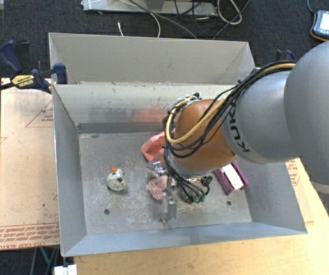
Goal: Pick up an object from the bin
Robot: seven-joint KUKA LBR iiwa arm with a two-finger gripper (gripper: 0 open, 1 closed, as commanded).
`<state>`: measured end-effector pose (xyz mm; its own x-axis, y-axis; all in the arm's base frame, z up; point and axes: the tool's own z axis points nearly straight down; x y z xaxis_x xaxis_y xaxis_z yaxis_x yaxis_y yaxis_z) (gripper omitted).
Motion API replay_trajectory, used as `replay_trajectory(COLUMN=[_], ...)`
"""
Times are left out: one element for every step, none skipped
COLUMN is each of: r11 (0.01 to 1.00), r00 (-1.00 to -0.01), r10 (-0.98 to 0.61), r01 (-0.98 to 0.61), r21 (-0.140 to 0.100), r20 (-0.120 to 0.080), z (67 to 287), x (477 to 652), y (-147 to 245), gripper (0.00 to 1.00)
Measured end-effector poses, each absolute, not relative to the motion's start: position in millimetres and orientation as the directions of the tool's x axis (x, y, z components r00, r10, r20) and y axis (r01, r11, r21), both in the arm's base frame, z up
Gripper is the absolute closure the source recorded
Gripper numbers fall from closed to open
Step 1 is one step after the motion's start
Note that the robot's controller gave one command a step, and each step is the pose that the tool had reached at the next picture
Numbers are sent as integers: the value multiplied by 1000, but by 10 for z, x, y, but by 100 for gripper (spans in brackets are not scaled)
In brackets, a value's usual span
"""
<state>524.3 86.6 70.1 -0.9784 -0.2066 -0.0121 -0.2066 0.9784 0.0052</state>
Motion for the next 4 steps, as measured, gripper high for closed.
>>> replay_trajectory(r11=[995, 986, 990, 990], r00=[-995, -986, -990, -990], r10=[-102, -164, -142, -142], r01=[-102, -164, -142, -142], r21=[6, 7, 8, 8], r20=[1, -13, -4, -4], z=[701, 700, 697, 697], x=[5316, 5020, 5055, 5054], y=[694, 676, 611, 610], gripper=[0, 0, 100, 100])
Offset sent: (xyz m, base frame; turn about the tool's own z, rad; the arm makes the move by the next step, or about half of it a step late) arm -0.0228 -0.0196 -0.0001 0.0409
